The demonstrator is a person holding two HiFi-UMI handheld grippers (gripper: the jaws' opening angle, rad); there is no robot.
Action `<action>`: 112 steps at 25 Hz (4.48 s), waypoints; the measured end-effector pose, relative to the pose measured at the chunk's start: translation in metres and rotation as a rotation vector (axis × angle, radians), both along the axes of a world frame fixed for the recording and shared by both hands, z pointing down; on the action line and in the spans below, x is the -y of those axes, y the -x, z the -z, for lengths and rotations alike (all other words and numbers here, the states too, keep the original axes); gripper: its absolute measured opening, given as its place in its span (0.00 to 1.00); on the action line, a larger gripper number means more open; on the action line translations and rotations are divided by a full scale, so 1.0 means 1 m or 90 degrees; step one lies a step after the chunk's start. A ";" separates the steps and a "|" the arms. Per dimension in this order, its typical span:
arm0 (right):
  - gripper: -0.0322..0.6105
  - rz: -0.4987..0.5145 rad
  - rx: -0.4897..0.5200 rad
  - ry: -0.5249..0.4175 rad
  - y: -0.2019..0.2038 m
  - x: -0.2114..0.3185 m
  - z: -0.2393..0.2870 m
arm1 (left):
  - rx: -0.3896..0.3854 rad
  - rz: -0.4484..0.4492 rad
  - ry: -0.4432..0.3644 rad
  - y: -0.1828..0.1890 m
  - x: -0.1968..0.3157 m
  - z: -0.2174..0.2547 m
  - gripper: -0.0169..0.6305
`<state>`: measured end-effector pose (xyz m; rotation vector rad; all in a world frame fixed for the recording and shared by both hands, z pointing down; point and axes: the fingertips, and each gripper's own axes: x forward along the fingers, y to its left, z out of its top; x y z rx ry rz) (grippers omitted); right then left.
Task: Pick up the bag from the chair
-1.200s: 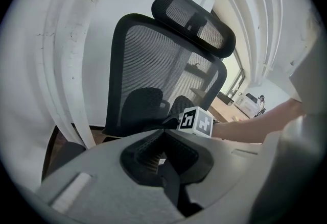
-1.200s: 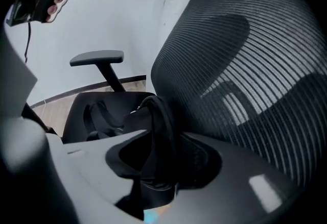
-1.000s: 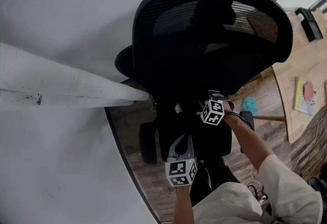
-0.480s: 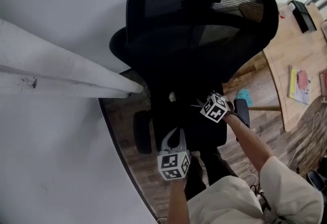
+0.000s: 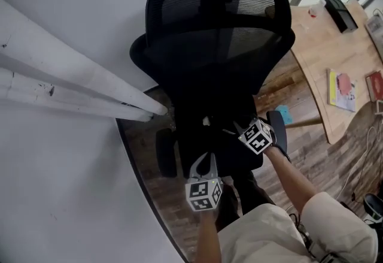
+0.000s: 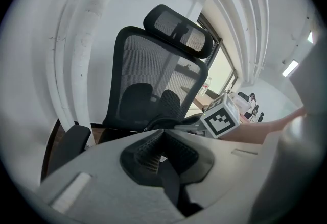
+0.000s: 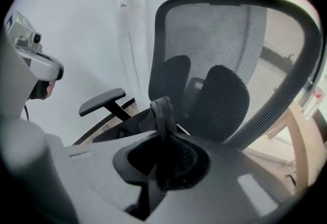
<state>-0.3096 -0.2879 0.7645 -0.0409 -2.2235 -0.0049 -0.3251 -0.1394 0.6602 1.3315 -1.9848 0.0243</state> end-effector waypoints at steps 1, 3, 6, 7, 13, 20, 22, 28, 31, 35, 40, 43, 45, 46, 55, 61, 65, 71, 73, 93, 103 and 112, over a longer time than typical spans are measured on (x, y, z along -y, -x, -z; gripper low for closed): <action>0.09 -0.011 0.007 0.008 -0.005 -0.003 0.008 | 0.001 -0.003 -0.002 -0.004 -0.003 0.002 0.03; 0.09 -0.027 0.019 0.015 -0.015 -0.008 0.026 | 0.006 -0.010 -0.006 -0.011 -0.008 0.008 0.03; 0.09 -0.047 0.028 0.022 -0.033 -0.016 0.052 | 0.017 -0.027 -0.014 -0.026 -0.015 0.020 0.03; 0.09 -0.054 0.029 0.022 -0.039 -0.017 0.060 | 0.022 -0.034 -0.017 -0.030 -0.018 0.024 0.03; 0.09 -0.109 0.059 0.002 -0.078 -0.038 0.114 | 0.037 -0.066 -0.042 -0.056 -0.052 0.048 0.03; 0.09 -0.176 0.103 0.010 -0.105 -0.075 0.159 | 0.009 -0.082 -0.078 -0.090 -0.071 0.074 0.03; 0.09 -0.193 0.105 0.010 -0.112 -0.084 0.168 | 0.016 -0.101 -0.083 -0.102 -0.072 0.083 0.03; 0.09 -0.197 0.100 0.041 -0.108 -0.124 0.182 | 0.029 -0.098 -0.083 -0.104 -0.090 0.111 0.03; 0.09 -0.175 0.105 0.040 -0.117 -0.130 0.191 | 0.034 -0.103 -0.095 -0.117 -0.082 0.112 0.03; 0.09 -0.178 0.112 0.034 -0.144 -0.124 0.204 | 0.045 -0.117 -0.105 -0.134 -0.070 0.120 0.03; 0.09 -0.160 0.121 0.020 -0.151 -0.128 0.213 | 0.065 -0.116 -0.105 -0.153 -0.062 0.133 0.03; 0.09 -0.156 0.133 0.022 -0.157 -0.129 0.216 | 0.080 -0.121 -0.097 -0.162 -0.060 0.134 0.03; 0.09 -0.161 0.141 0.028 -0.167 -0.127 0.218 | 0.087 -0.120 -0.097 -0.169 -0.059 0.136 0.03; 0.09 -0.161 0.143 0.030 -0.173 -0.127 0.218 | 0.089 -0.117 -0.098 -0.173 -0.059 0.137 0.03; 0.09 -0.163 0.151 0.020 -0.210 -0.113 0.210 | 0.113 -0.128 -0.096 -0.207 -0.047 0.143 0.03; 0.09 -0.165 0.154 0.034 -0.228 -0.121 0.206 | 0.117 -0.092 -0.079 -0.217 -0.071 0.138 0.03; 0.09 -0.187 0.178 0.049 -0.243 -0.123 0.202 | 0.137 -0.074 -0.075 -0.228 -0.082 0.134 0.03; 0.09 -0.230 0.190 0.092 -0.272 -0.115 0.190 | 0.148 -0.112 -0.059 -0.274 -0.096 0.115 0.03; 0.09 -0.237 0.189 0.090 -0.280 -0.116 0.189 | 0.145 -0.118 -0.057 -0.283 -0.100 0.112 0.03; 0.09 -0.247 0.174 0.057 -0.327 -0.131 0.188 | 0.148 -0.159 -0.090 -0.317 -0.107 0.115 0.03; 0.09 -0.214 0.181 0.047 -0.301 -0.141 0.191 | 0.152 -0.128 -0.096 -0.298 -0.124 0.121 0.03; 0.09 -0.183 0.174 0.046 -0.291 -0.147 0.187 | 0.151 -0.112 -0.096 -0.292 -0.124 0.119 0.03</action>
